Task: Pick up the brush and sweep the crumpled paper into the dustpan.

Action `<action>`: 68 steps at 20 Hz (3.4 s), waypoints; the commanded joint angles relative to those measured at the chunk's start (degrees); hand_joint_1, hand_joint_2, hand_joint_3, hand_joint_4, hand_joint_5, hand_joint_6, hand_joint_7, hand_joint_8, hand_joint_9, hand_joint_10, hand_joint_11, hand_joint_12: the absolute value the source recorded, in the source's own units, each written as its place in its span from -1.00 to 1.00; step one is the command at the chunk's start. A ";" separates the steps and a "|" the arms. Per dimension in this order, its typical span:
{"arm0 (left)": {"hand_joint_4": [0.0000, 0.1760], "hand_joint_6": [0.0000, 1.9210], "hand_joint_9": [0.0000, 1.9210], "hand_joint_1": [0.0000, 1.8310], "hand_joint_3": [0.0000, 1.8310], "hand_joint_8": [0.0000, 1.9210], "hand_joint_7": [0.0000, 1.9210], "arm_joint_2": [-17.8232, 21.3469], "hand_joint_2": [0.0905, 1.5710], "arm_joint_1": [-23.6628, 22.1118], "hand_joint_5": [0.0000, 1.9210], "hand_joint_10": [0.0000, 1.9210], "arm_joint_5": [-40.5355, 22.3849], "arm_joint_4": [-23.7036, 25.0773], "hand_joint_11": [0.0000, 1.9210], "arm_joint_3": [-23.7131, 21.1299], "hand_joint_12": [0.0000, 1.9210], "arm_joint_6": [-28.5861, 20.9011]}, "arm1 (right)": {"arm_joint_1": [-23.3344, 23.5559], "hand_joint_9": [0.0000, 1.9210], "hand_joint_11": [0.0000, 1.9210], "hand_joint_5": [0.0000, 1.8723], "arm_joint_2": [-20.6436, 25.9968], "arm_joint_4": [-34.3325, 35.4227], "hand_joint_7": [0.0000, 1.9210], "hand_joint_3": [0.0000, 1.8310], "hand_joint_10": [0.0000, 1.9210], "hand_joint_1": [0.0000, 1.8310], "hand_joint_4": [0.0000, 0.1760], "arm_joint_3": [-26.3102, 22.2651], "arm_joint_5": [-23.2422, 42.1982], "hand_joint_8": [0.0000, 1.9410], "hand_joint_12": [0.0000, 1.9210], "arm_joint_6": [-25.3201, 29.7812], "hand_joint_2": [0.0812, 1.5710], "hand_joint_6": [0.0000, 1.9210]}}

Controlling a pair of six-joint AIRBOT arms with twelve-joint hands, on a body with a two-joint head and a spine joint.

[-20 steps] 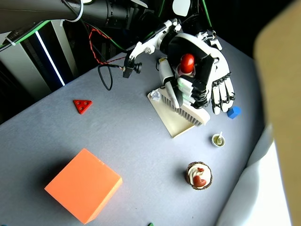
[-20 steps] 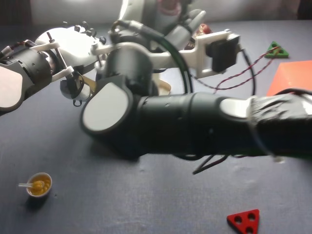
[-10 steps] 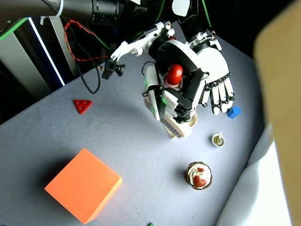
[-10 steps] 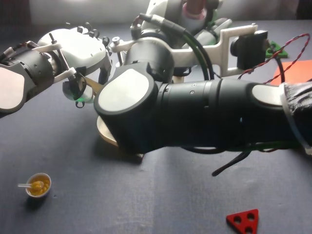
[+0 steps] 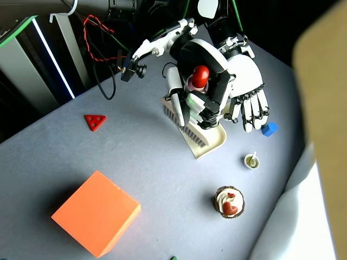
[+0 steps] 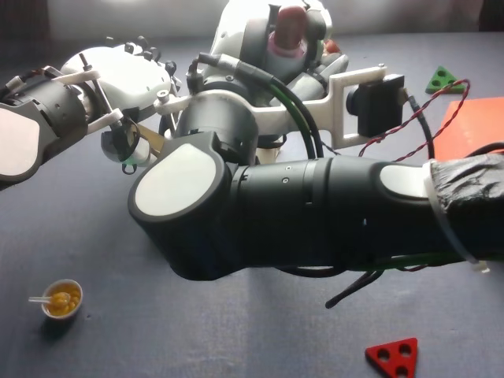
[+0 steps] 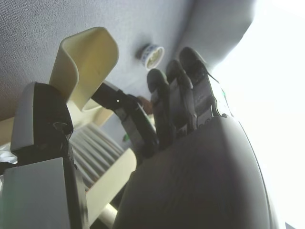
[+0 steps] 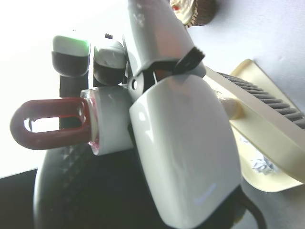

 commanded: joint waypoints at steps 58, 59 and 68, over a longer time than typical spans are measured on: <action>-0.67 -0.98 -0.80 0.11 -1.00 -0.99 -0.70 0.85 0.29 0.03 -0.20 -0.99 5.45 1.31 -0.96 0.82 -0.45 -2.29 | 2.84 0.23 0.18 0.15 43.32 -8.01 0.21 -1.00 1.00 0.79 1.00 -32.95 18.68 1.00 1.00 24.11 0.43 1.00; -0.30 -1.00 -0.79 0.09 -1.00 -1.00 -0.71 0.85 0.29 0.02 -0.25 -0.99 5.45 1.31 -0.97 0.82 -0.45 -2.29 | 3.33 0.24 0.20 0.16 44.36 -7.44 0.22 -1.00 1.00 0.78 1.00 -33.75 17.90 1.00 1.00 24.55 0.43 1.00; -0.24 -0.99 -0.80 0.08 -1.00 -1.00 -0.70 1.19 0.26 0.00 -0.26 -1.00 5.49 1.78 -1.00 0.84 -0.46 -2.29 | 3.58 -0.09 -0.14 0.19 43.05 -7.45 -0.08 -1.00 1.00 0.23 -1.00 -33.36 9.83 1.00 1.00 18.43 0.21 -0.20</action>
